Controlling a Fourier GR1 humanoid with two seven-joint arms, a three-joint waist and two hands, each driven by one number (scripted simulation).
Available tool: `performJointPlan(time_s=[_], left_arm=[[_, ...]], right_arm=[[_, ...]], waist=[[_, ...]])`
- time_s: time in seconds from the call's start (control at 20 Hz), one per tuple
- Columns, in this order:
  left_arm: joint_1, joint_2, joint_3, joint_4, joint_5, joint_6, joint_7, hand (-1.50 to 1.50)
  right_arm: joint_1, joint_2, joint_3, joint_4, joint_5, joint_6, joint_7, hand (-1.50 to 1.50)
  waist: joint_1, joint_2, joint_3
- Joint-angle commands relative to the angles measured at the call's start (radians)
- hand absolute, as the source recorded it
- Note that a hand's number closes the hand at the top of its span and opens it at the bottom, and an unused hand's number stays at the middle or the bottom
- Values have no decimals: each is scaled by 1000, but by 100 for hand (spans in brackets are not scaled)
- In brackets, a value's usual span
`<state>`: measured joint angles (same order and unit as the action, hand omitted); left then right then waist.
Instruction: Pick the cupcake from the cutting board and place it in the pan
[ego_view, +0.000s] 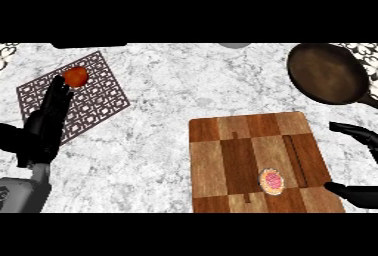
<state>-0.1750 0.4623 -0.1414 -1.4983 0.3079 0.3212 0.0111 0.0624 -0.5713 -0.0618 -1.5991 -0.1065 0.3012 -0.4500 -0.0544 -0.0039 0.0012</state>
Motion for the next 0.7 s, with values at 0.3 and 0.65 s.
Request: performJointPlan(time_s=[0.3, 0.65], left_arm=[[-9, -12, 5, 40, -9, -40, -11, 0], [-69, -87, -5, 118, -57, -36, -46, 0]], right_arm=[[165, -396, -250, -204, 50, 197, 0, -150], [53, -397, -245, -448, -68, 220, 419, -150]], waist=[[20, -3, -4], [43, 3, -3]])
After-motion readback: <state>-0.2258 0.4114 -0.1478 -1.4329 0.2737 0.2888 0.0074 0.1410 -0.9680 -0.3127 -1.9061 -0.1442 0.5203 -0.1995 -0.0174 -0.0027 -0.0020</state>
